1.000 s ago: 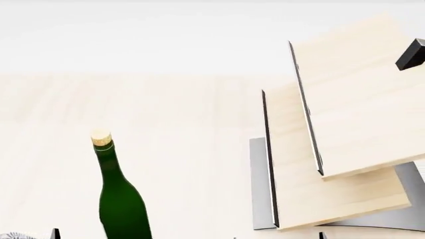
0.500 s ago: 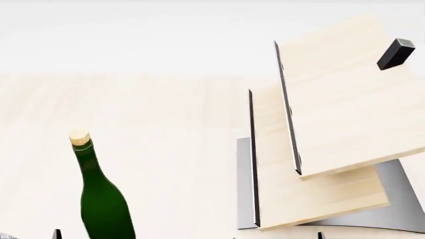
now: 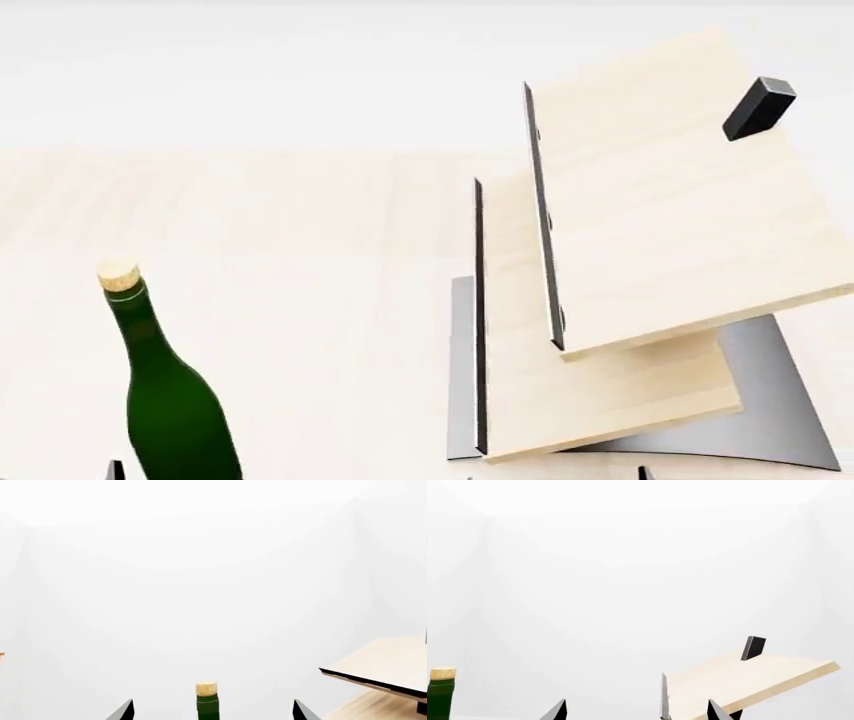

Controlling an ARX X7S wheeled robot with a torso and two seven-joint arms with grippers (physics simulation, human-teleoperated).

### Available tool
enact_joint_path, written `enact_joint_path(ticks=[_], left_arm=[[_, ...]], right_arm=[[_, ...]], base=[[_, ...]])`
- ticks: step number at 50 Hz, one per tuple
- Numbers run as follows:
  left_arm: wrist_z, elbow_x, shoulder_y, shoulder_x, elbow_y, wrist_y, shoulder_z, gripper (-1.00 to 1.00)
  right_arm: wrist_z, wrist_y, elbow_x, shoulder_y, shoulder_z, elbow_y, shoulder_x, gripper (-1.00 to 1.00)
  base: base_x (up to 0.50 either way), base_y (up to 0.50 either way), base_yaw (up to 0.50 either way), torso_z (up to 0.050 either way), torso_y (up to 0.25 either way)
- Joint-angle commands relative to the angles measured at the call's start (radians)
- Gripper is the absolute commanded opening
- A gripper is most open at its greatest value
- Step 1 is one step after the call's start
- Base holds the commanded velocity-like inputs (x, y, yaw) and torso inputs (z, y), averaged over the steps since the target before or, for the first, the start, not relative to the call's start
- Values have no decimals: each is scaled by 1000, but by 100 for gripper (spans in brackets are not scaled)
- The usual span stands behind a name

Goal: Put the wine bottle on the wine rack.

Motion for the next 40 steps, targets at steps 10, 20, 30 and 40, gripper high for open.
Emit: enact_joint_path(ticks=[10, 20, 30, 40], left_arm=[[-8, 0, -2, -7, -1, 1, 7, 100], [-13, -3, -3, -10, -1, 3, 8, 100], [-17, -4, -3, -14, 1, 3, 10, 100], [-18, -1, -9, -14, -2, -3, 17, 100]], right_arm=[[7, -1, 0, 2, -5, 1, 5, 100], [12, -1, -2, 3, -8, 2, 7, 100], [33, 15, -32, 3, -1, -1, -2, 100], [53, 46, -24, 24, 10, -22, -14, 100]], base=[[0, -75, 0, 0, 0], [0, -71, 0, 0, 0], [0, -11, 0, 0, 0], [0, 0, 0, 0, 0]])
